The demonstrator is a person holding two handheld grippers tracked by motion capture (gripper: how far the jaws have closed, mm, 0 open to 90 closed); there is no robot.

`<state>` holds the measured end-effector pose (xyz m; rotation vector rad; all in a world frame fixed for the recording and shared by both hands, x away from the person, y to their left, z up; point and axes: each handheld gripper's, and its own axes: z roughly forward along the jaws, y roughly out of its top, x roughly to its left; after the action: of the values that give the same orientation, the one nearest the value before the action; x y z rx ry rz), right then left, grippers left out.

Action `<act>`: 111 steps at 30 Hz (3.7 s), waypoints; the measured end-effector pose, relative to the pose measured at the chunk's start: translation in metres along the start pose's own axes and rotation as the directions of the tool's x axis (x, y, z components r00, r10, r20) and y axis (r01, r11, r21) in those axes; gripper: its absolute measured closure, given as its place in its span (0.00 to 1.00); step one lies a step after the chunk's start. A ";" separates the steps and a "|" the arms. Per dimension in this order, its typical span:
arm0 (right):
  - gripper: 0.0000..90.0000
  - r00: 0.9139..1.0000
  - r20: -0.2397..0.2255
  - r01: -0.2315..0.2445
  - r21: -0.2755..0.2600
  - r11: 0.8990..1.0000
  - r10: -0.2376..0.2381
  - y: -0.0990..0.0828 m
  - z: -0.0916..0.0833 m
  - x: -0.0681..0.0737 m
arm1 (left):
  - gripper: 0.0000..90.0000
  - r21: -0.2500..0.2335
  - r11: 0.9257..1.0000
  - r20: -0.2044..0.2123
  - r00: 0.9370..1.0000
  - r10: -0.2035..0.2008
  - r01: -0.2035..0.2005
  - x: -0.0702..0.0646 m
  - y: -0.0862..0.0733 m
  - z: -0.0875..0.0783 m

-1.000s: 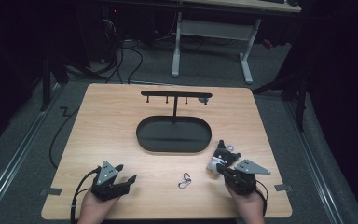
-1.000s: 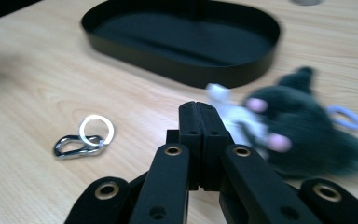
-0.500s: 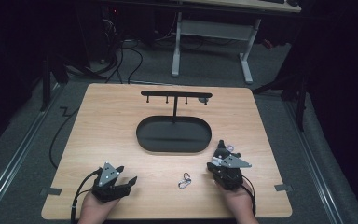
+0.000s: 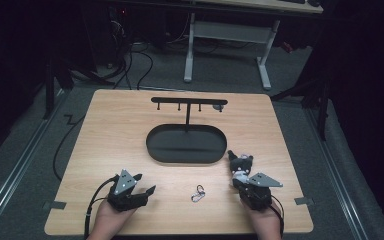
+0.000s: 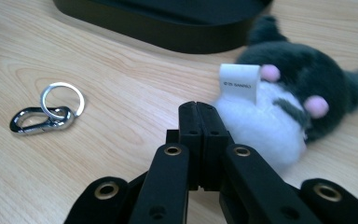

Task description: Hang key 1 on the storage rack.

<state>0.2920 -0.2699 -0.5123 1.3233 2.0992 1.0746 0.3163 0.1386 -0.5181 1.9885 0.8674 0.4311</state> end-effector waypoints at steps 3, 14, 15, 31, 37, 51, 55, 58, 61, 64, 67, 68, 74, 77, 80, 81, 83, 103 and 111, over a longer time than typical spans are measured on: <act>1.00 1.000 0.016 -0.018 -0.001 1.000 0.018 -0.004 -0.005 -0.005 | 0.39 -0.004 1.000 0.007 1.000 0.014 -0.014 -0.003 0.003 0.003; 1.00 0.996 0.064 -0.060 -0.008 0.998 0.061 -0.014 -0.017 -0.022 | 0.39 -0.009 1.000 0.009 1.000 0.029 -0.029 -0.006 0.007 0.007; 1.00 0.995 0.069 -0.068 -0.010 0.998 0.068 -0.015 -0.018 -0.025 | 0.39 -0.009 1.000 0.007 1.000 0.029 -0.029 -0.006 0.007 0.007; 0.91 0.999 0.011 -0.044 0.007 0.999 0.044 -0.012 -0.016 -0.021 | 0.38 -0.015 1.000 -0.034 0.999 0.014 -0.015 0.012 0.004 -0.020; 0.84 0.999 -0.009 -0.042 0.018 0.999 0.042 -0.011 -0.012 -0.018 | 0.38 -0.020 0.999 -0.055 0.997 -0.045 0.044 0.023 -0.015 -0.031; 0.64 0.999 -0.028 -0.033 0.172 0.985 0.039 -0.005 -0.007 -0.015 | 0.37 -0.038 0.999 -0.014 1.000 0.000 0.000 0.017 -0.017 -0.029; 0.60 1.000 -0.015 -0.024 0.222 0.975 0.028 0.005 -0.011 -0.015 | 0.37 -0.030 0.999 0.001 1.000 0.016 -0.016 0.015 -0.017 -0.026; 0.59 1.000 -0.009 -0.005 0.257 0.966 0.008 0.013 -0.015 -0.014 | 0.37 -0.025 0.999 0.000 0.999 0.033 -0.033 0.013 -0.017 -0.026; 0.57 1.000 -0.003 0.019 0.305 0.952 -0.019 0.016 -0.014 -0.012 | 0.37 -0.036 0.999 -0.009 1.000 0.029 -0.029 0.014 -0.016 -0.030; 0.55 0.999 -0.011 0.038 0.335 0.941 -0.037 0.017 -0.012 -0.010 | 0.37 -0.050 0.999 -0.011 1.000 0.014 -0.015 0.016 -0.016 -0.033; 0.53 0.999 -0.024 0.043 0.365 0.930 -0.036 0.017 -0.009 -0.009 | 0.37 -0.058 0.998 -0.010 1.000 0.005 -0.006 0.018 -0.016 -0.034; 0.53 0.999 -0.024 0.050 0.374 0.926 -0.044 0.018 -0.009 -0.009 | 0.37 -0.059 0.998 -0.009 1.000 0.007 -0.007 0.018 -0.016 -0.034; 0.49 0.997 -0.025 0.081 0.420 0.904 -0.078 0.019 -0.005 -0.008 | 0.37 -0.058 0.998 -0.007 1.000 0.028 -0.029 0.015 -0.016 -0.034; 0.47 0.996 -0.035 0.086 0.453 0.887 -0.078 0.022 -0.005 -0.009 | 0.37 -0.063 0.997 -0.007 0.999 0.038 -0.038 0.014 -0.015 -0.034; 0.46 0.997 -0.043 0.083 0.469 0.879 -0.071 0.023 -0.005 -0.011 | 0.37 -0.057 0.997 -0.008 0.999 0.045 -0.045 0.014 -0.015 -0.034; 0.45 0.997 -0.050 0.080 0.486 0.870 -0.064 0.025 -0.004 -0.012 | 0.37 -0.056 0.997 -0.013 0.999 0.051 -0.052 0.013 -0.015 -0.034; 0.45 0.996 -0.053 0.085 0.489 0.868 -0.068 0.025 -0.004 -0.012 | 0.37 -0.055 0.997 -0.012 0.999 0.052 -0.053 0.013 -0.015 -0.034; 0.37 0.994 -0.073 0.107 0.627 0.772 -0.079 0.039 -0.007 -0.026 | 0.37 -0.042 0.996 0.010 0.997 0.081 -0.081 0.010 -0.015 -0.032; 0.31 0.994 -0.066 0.105 0.653 0.750 -0.082 0.048 -0.007 -0.034 | 0.37 -0.047 0.995 0.007 0.996 0.083 -0.083 0.010 -0.015 -0.033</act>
<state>0.3290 -0.2908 -0.4716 1.4634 2.6678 0.2887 0.2973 0.1707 -0.5134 1.9876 0.7643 0.4852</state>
